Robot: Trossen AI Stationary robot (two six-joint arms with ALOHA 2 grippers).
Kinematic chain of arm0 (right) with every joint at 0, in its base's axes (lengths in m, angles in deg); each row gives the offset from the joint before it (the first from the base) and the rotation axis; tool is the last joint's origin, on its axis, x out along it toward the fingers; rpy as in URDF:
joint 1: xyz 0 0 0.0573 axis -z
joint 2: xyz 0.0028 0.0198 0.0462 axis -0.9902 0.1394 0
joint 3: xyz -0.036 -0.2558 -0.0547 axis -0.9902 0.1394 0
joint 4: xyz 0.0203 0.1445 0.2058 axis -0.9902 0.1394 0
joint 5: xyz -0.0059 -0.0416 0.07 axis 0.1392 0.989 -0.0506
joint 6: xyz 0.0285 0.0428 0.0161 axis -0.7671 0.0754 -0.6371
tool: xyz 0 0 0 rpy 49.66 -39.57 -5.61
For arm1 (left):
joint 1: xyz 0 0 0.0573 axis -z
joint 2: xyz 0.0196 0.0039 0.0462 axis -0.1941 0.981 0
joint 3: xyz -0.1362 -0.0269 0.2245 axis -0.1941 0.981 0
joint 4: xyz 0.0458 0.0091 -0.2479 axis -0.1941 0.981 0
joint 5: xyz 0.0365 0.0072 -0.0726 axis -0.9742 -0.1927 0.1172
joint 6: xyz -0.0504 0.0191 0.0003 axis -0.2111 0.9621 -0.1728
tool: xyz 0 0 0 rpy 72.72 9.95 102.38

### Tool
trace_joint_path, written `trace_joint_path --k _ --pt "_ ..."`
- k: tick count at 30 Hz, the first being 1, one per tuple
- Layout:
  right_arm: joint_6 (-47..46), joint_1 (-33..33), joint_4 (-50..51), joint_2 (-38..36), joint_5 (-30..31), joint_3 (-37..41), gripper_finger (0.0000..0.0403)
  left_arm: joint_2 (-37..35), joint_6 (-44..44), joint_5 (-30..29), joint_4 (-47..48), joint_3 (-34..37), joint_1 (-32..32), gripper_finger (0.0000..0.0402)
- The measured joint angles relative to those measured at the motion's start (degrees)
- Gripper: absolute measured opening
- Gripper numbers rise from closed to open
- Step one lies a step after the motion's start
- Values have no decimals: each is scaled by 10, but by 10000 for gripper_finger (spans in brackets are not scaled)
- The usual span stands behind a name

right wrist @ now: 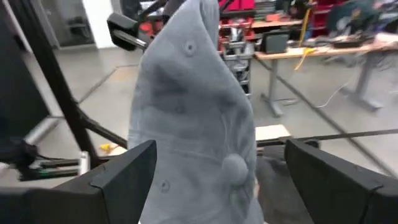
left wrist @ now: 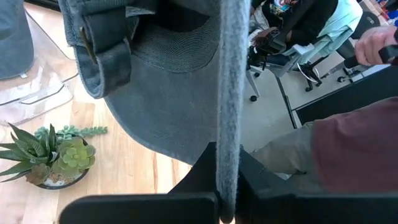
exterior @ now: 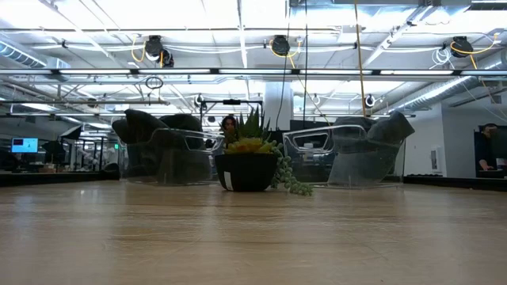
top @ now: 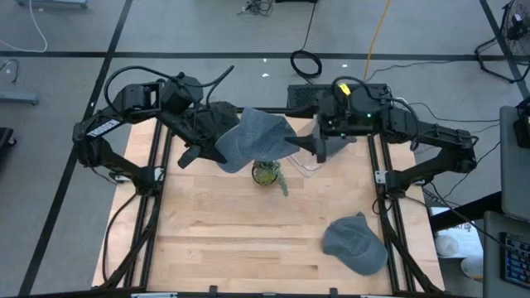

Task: Pick & Place hat
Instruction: Put the top blue cap into the right transparent bin

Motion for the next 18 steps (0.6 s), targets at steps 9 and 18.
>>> trace_joint_path --k 9,18 --pt "-49 6 -53 32 -81 0 275 0 -5 0 0 0 0 8" --pt "-91 7 -53 34 -97 1 52 0 2 0 7 0 0 8"
